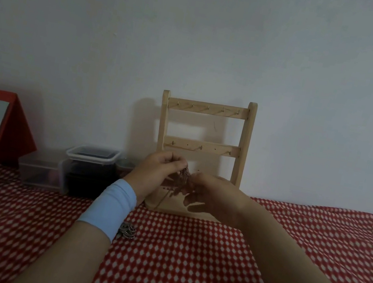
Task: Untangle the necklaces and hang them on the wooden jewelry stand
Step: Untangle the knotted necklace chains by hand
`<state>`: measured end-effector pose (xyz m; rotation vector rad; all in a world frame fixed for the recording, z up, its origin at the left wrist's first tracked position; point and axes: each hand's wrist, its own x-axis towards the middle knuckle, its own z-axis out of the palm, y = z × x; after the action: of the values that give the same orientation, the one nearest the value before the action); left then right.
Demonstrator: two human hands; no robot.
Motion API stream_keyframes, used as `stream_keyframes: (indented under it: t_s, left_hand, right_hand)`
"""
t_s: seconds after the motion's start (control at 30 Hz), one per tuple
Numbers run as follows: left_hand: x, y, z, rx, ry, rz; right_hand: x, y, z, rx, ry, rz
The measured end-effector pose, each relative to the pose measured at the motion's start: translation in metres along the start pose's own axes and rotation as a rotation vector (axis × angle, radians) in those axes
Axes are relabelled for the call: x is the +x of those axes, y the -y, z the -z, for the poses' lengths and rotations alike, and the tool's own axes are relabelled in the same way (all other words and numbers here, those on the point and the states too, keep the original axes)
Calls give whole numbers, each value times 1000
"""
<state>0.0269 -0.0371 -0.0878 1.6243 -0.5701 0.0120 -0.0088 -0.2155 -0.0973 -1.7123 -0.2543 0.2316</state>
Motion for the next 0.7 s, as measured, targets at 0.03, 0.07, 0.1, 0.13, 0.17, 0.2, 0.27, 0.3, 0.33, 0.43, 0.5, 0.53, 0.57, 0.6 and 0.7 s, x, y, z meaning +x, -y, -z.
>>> stream_keyframes:
  t_s: [0.03,0.07,0.1,0.13,0.17,0.2,0.27,0.3,0.33,0.43,0.5,0.53,0.57,0.6,0.7]
  left_hand:
    - [-1,-1,-2,-16,11,3]
    - [-1,-2,-4,-34,28,13]
    - [-1,-2,-6,-61,54,28]
    - [-1,-2,-7,-107,81,50]
    - [-1,-2,-9,-169,101,73]
    - [-1,-2,-9,-228,111,94]
    - [0,-1,-8,-305,119,119]
    - [0,1,-7,-326,125,119]
    - [0,4,-6,-345,139,116]
    - [-2,6,-5,-443,191,99]
    - [-3,3,-6,-551,187,85]
    - [-3,1,-6,-599,175,83]
    - [-4,-1,-5,-631,167,87]
    - [-5,-2,-4,-644,181,96]
    - [-6,-3,-2,-553,253,152]
  right_hand:
    - [0,0,2,-3,8,4]
    - [-1,1,3,-29,4,11]
    - [-2,1,4,-69,-10,23]
    - [-3,2,5,-114,-33,37]
    - [-5,2,5,-152,-77,54]
    - [-4,2,5,-167,-144,79]
    - [-2,1,7,-77,-253,120]
    - [0,1,7,24,-259,121]
    - [2,1,8,131,-236,106]
    - [5,0,6,368,-79,60]
    - [4,-2,5,348,-15,23]
    - [4,-2,4,252,-6,-4]
    - [3,-3,4,141,-4,-35]
    - [2,-4,4,59,-2,-63]
    - [0,-4,5,6,-41,-95]
